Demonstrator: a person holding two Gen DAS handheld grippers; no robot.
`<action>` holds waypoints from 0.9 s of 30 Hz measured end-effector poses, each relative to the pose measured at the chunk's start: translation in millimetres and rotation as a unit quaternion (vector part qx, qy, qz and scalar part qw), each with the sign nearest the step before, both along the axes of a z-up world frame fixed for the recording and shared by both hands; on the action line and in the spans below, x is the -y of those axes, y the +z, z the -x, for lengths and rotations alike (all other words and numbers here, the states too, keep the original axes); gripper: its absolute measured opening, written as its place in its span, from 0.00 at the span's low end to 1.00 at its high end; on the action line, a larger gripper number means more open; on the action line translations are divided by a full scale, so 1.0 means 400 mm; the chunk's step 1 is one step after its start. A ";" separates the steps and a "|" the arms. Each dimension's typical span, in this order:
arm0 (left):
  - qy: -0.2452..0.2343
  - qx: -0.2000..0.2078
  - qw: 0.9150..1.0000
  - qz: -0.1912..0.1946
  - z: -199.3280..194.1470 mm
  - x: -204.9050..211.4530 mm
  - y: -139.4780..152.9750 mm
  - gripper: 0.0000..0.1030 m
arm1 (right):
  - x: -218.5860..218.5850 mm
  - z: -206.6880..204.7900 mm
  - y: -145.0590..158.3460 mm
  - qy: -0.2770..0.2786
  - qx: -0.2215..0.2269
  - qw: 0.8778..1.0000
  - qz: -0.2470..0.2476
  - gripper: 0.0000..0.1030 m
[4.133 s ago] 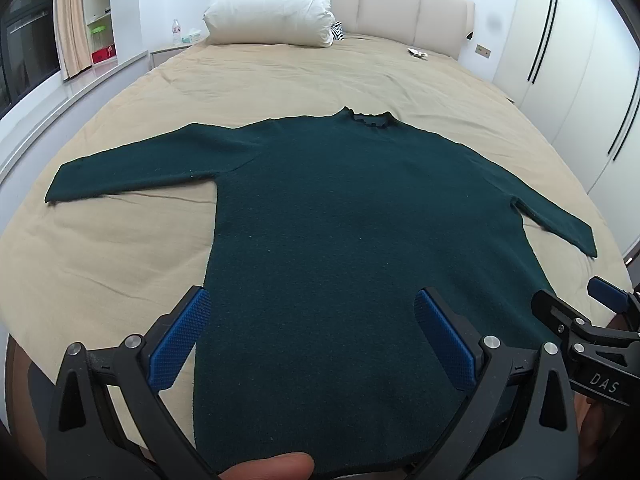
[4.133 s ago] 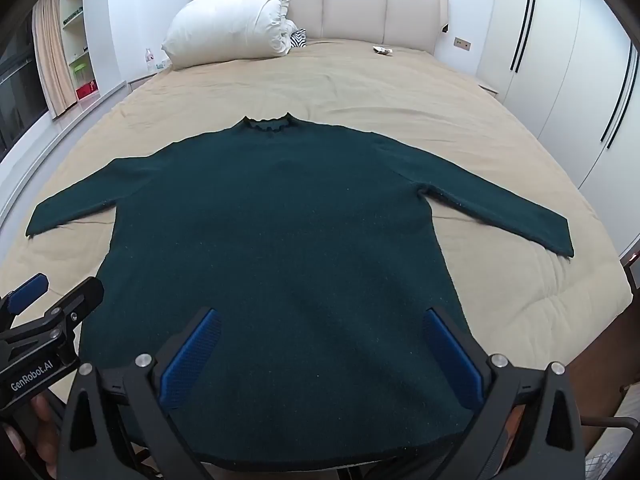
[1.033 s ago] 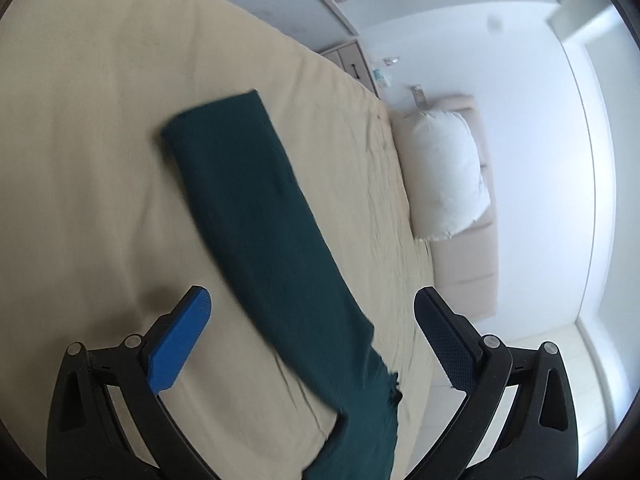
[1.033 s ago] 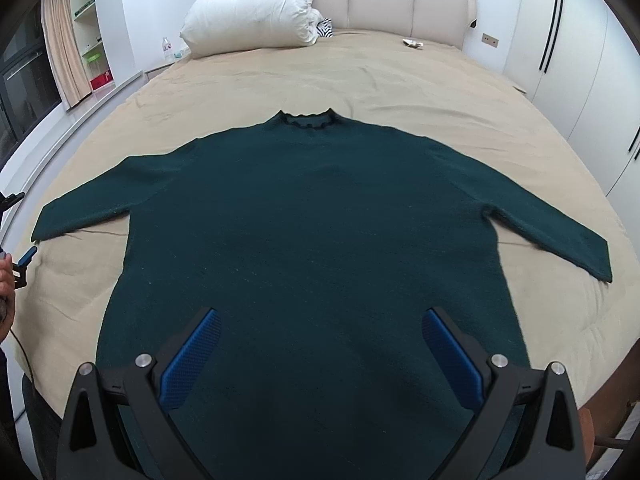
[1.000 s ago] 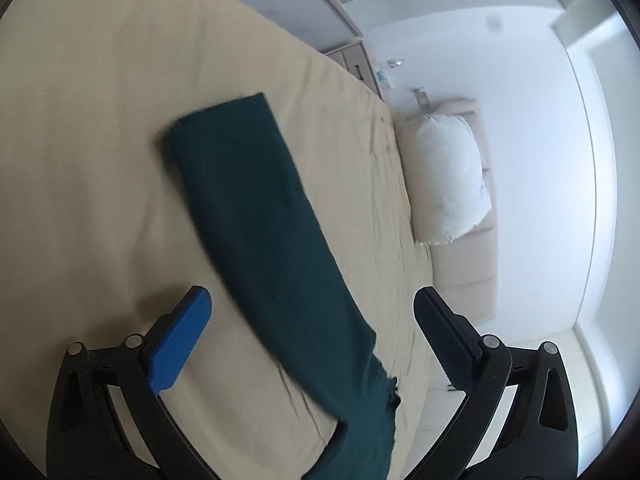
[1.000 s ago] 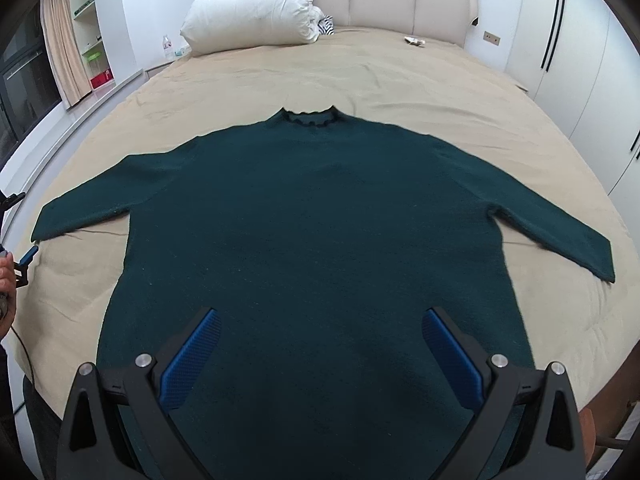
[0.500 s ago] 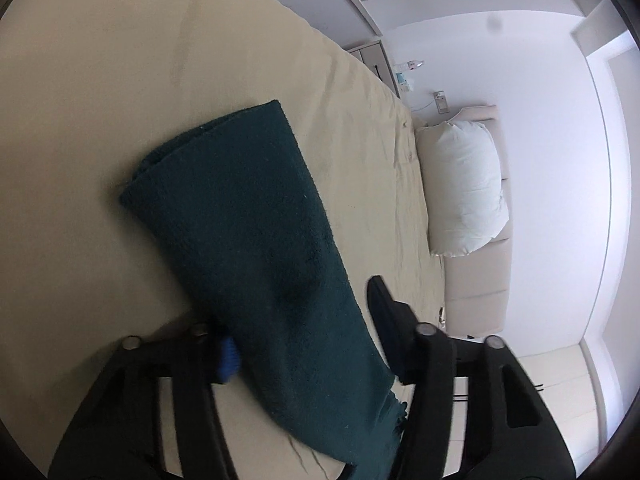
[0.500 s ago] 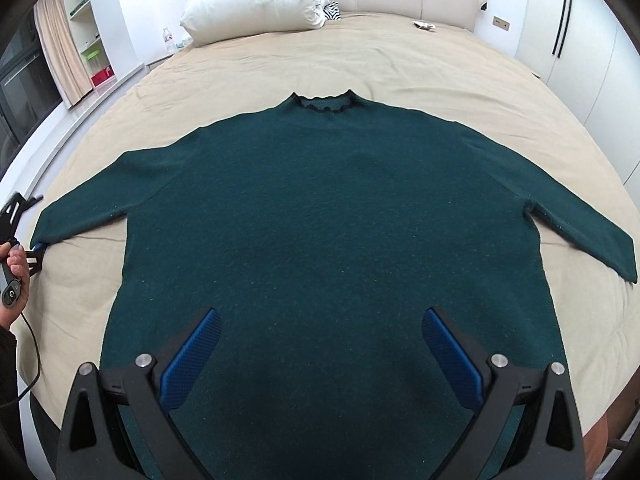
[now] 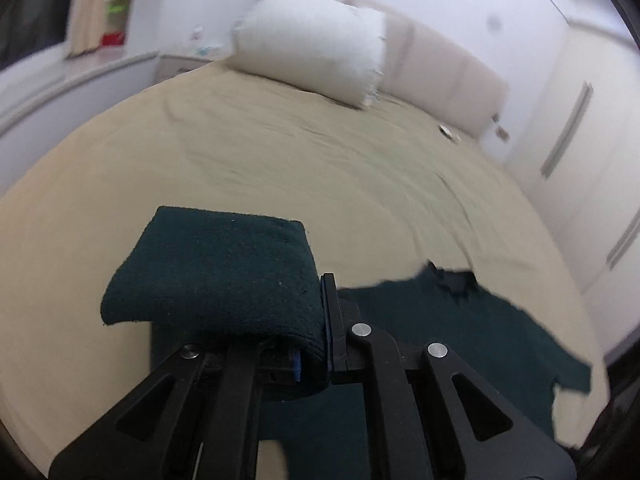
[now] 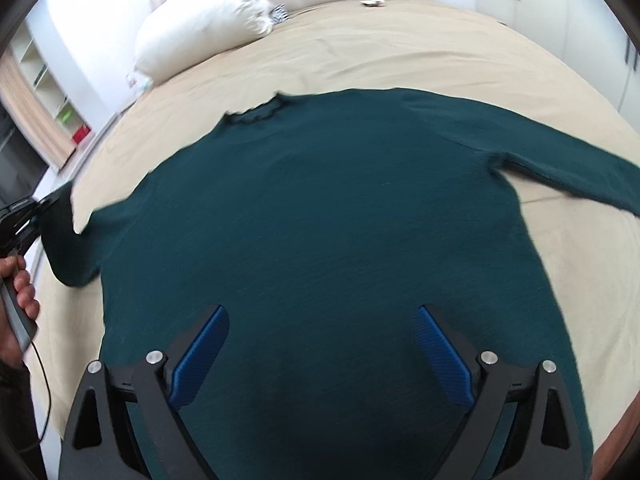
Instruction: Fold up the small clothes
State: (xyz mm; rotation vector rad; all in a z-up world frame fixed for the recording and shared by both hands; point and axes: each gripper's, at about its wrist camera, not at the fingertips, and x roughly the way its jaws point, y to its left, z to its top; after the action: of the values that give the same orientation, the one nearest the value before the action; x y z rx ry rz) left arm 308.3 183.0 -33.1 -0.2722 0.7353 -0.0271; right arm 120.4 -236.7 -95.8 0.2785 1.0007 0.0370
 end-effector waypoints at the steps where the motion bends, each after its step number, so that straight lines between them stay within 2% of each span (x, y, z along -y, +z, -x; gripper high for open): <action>1: -0.034 -0.004 0.999 -0.038 -0.015 0.094 -0.013 0.06 | 0.020 -0.006 -0.002 -0.006 0.002 1.000 -0.006 0.93; 2: -0.067 -0.005 0.994 -0.087 -0.021 0.197 -0.037 0.06 | 0.041 -0.013 -0.004 -0.013 0.003 1.000 -0.013 0.93; 3: -0.096 -0.005 0.985 -0.142 -0.022 0.292 -0.073 0.06 | 0.070 -0.023 -0.010 -0.023 0.005 0.999 -0.022 0.93; 5: -0.139 -0.006 0.958 -0.249 -0.010 0.452 -0.161 0.06 | 0.104 -0.040 -0.019 -0.030 0.003 0.999 -0.037 0.93; 6: -0.158 -0.022 0.948 -0.275 -0.012 0.503 -0.214 0.06 | 0.124 -0.051 -0.027 -0.030 0.003 0.998 -0.050 0.92; 8: -0.172 -0.050 0.937 -0.299 0.004 0.555 -0.282 0.06 | 0.140 -0.073 -0.037 -0.023 0.000 0.997 -0.067 0.92; 9: -0.170 -0.045 0.935 -0.309 0.068 0.591 -0.293 0.06 | 0.146 -0.093 -0.044 -0.015 -0.002 0.997 -0.080 0.92; 13: -0.170 -0.029 0.932 -0.318 0.088 0.590 -0.305 0.06 | 0.135 -0.192 -0.070 0.019 -0.014 0.988 -0.150 0.91; 14: -0.174 -0.023 0.929 -0.326 0.091 0.593 -0.310 0.07 | 0.120 -0.226 -0.070 0.031 -0.013 0.987 -0.159 0.91; 16: -0.187 -0.017 0.912 -0.366 0.103 0.598 -0.330 0.07 | 0.088 -0.279 -0.059 0.052 -0.012 0.986 -0.158 0.89; 18: -0.196 -0.007 0.887 -0.417 0.123 0.617 -0.352 0.07 | 0.048 -0.329 -0.025 0.083 -0.001 0.986 -0.147 0.88; 19: -0.202 -0.005 0.879 -0.432 0.124 0.618 -0.360 0.07 | 0.031 -0.343 -0.002 0.097 0.007 0.986 -0.138 0.87; 20: -0.201 -0.002 0.878 -0.434 0.129 0.622 -0.359 0.07 | 0.021 -0.353 0.021 0.107 0.017 0.986 -0.130 0.87; 21: -0.186 -0.005 0.884 -0.429 0.112 0.605 -0.354 0.08 | 0.016 -0.366 0.058 0.116 0.035 0.985 -0.121 0.87; 22: -0.161 -0.011 0.897 -0.412 0.086 0.580 -0.339 0.08 | 0.017 -0.372 0.079 0.116 0.046 0.985 -0.120 0.87; 23: -0.138 -0.013 0.905 -0.402 0.062 0.587 -0.325 0.08 | 0.028 -0.374 0.105 0.111 0.058 0.985 -0.119 0.87; 24: -0.142 -0.009 0.900 -0.411 0.050 0.595 -0.318 0.08 | 0.046 -0.377 0.118 0.100 0.067 0.986 -0.119 0.87; 25: -0.181 0.008 0.864 -0.471 0.061 0.653 -0.332 0.08 | 0.065 -0.378 0.122 0.090 0.071 0.986 -0.118 0.87; 26: -0.219 0.016 0.813 -0.539 0.083 0.720 -0.353 0.08 | 0.082 -0.376 0.127 0.079 0.074 0.987 -0.115 0.87; 27: -0.266 0.026 0.747 -0.608 0.108 0.772 -0.408 0.04 | 0.106 -0.374 0.128 0.066 0.077 0.989 -0.105 0.87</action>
State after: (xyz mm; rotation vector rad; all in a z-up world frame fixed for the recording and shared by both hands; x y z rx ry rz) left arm 265.1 -126.0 -196.2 1.2093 0.6210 -0.0897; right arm 270.0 -278.9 -44.8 0.3953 0.8604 0.2811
